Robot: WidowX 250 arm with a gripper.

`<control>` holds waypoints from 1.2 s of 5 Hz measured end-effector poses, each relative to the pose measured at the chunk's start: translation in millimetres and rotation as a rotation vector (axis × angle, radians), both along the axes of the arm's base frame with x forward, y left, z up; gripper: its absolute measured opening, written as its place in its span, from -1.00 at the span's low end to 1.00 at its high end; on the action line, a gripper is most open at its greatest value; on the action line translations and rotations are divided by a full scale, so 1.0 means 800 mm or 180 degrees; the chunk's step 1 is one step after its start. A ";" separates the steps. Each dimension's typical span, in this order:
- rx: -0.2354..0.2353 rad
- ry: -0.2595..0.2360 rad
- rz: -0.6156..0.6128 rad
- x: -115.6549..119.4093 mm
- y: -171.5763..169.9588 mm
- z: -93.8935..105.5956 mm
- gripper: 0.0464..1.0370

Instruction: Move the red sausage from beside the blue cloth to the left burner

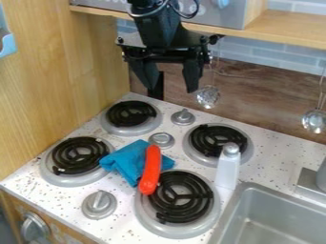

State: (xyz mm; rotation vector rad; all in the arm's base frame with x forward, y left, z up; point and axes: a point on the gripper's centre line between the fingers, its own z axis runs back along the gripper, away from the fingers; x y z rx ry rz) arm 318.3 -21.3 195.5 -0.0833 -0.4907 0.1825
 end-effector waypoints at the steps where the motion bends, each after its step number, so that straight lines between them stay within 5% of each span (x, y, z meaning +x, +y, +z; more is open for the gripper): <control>1: 0.0021 0.0097 0.0001 -0.001 0.000 -0.012 0.93; 4: 0.0909 0.0727 0.0405 0.020 0.036 -0.122 0.93; 6: 0.1175 0.1076 0.0415 0.046 0.045 -0.191 0.93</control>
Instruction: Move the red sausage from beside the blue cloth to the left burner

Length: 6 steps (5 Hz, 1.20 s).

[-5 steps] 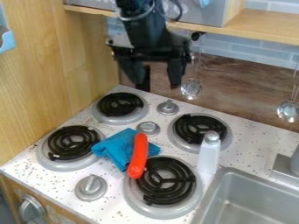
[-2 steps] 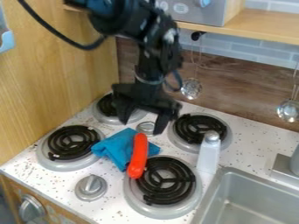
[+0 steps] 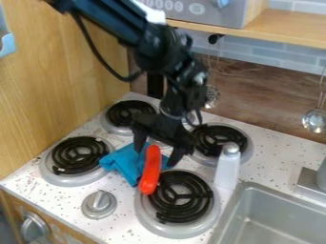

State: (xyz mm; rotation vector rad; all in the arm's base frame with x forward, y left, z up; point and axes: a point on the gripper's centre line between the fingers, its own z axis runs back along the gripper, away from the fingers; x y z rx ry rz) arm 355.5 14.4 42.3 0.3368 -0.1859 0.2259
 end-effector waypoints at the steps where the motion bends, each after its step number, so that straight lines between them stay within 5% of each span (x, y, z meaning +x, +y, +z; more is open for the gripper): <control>1: -0.0046 -0.0094 0.0082 0.016 -0.003 -0.026 0.93; 4: -0.0065 -0.0247 0.0192 0.037 -0.005 -0.041 0.85; 5: -0.0049 -0.0210 0.0159 0.035 -0.004 -0.042 0.25; 6: 0.0019 -0.0167 0.0116 0.026 0.001 -0.042 0.01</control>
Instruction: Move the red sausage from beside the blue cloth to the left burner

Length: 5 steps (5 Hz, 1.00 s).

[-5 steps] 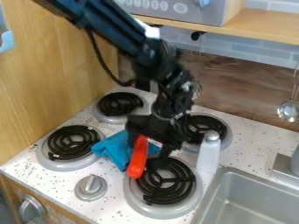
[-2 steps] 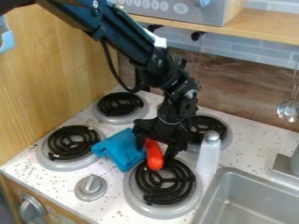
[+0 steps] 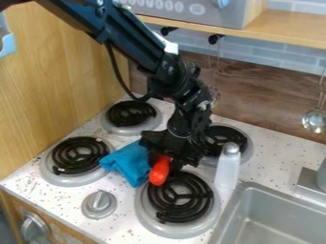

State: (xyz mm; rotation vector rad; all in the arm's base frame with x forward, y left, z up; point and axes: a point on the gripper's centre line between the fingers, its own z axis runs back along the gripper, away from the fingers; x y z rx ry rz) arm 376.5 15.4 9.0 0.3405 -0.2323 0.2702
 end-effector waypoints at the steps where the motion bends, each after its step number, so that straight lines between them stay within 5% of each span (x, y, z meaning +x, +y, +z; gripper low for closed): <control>1: -0.0014 0.0033 0.0073 -0.006 0.008 0.010 0.01; 4: -0.0082 -0.0007 0.0080 -0.007 0.100 0.029 0.01; 5: -0.0036 -0.0031 -0.0379 0.001 0.131 0.033 0.01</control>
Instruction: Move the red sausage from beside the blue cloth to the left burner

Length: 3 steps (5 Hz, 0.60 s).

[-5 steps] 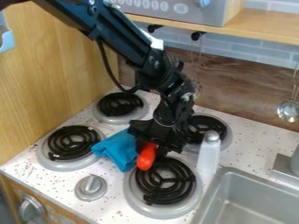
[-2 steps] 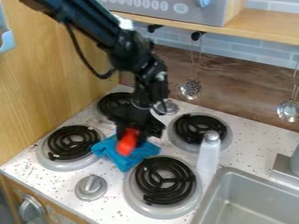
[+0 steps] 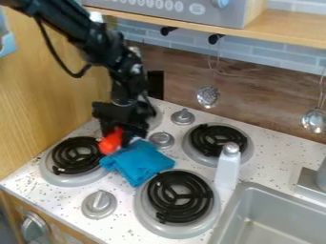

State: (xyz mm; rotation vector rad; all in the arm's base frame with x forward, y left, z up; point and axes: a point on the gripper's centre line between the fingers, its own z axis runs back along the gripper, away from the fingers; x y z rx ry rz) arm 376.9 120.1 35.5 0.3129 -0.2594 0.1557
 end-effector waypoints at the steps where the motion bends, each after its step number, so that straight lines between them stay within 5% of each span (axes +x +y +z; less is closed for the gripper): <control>1: 0.0071 -0.0024 -0.0153 0.006 0.026 0.010 0.01; 3: 0.0180 0.0054 -0.0259 0.021 0.040 -0.005 0.01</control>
